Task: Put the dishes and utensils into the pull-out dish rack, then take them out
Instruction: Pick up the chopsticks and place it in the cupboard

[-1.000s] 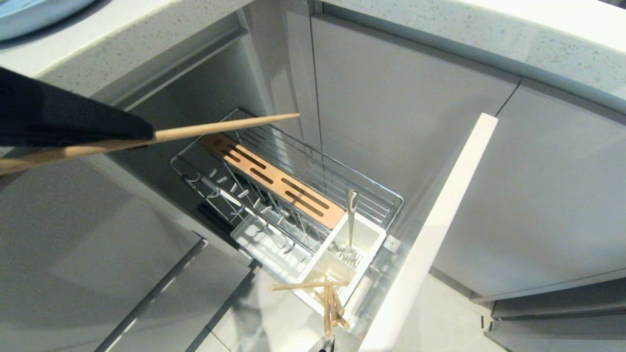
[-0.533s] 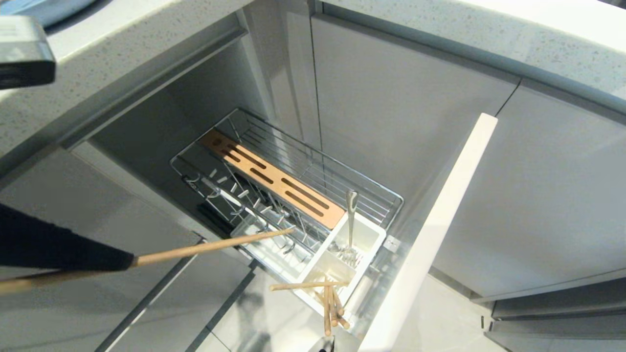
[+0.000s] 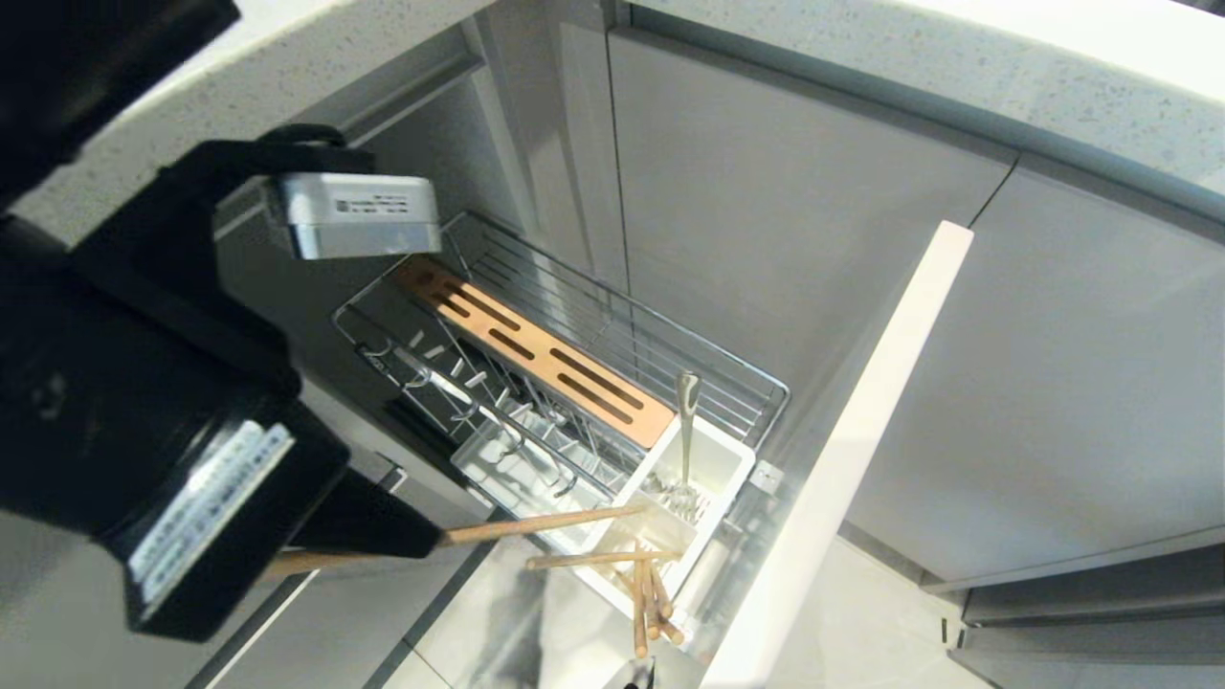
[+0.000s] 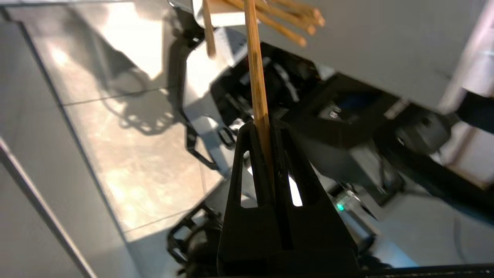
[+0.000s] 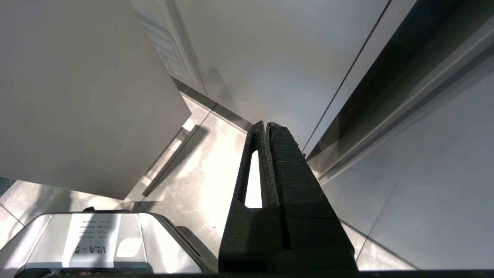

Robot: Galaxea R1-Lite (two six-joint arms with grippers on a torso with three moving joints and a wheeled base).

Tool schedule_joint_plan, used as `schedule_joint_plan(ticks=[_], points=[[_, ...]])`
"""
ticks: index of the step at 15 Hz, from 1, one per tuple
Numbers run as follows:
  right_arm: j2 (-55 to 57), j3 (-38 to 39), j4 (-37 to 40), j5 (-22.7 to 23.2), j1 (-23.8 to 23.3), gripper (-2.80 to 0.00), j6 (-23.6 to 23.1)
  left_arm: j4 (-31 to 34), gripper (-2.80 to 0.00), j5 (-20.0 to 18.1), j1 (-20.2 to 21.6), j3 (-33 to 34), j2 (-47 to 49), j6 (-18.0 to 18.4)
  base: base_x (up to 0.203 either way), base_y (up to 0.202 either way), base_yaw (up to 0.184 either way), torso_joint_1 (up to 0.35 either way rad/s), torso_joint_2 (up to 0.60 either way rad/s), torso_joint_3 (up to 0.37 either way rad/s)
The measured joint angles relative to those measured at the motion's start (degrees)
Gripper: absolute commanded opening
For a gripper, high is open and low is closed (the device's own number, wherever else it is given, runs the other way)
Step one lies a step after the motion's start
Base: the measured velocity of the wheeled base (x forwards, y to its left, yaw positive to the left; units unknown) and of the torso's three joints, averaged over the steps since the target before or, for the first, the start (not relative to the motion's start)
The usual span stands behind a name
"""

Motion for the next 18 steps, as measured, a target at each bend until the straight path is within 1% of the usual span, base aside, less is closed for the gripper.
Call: schedule_joint_plan(ticks=[3,6,11,18], points=[[0.0,0.0,0.01,-0.02,0.0,-2.8,-0.01,-0.67,-2.8,4.69,-0.58,0.0,3.5,1.3,0.0,0.0,0.0,0.0,0.0,0.0],[0.0,0.0,0.01,-0.01,0.0,-2.8,0.0,-1.32,-2.8,6.73,-0.93,-0.04,6.18,1.31,0.0,0.0,0.0,0.0,0.0,0.0],[0.0,0.0,-0.02,-0.02,0.0,-2.8,0.0,-4.16,-2.8,6.9,-1.15,-0.09,9.8,1.32,0.0,0.0,0.0,0.0,0.0,0.0],[0.0,0.0,0.01,0.0,0.0,-2.8,0.0,-5.01,-2.8,7.23,-1.05,-0.12,15.04,1.32,0.0,0.0,0.0,0.0,0.0,0.0]])
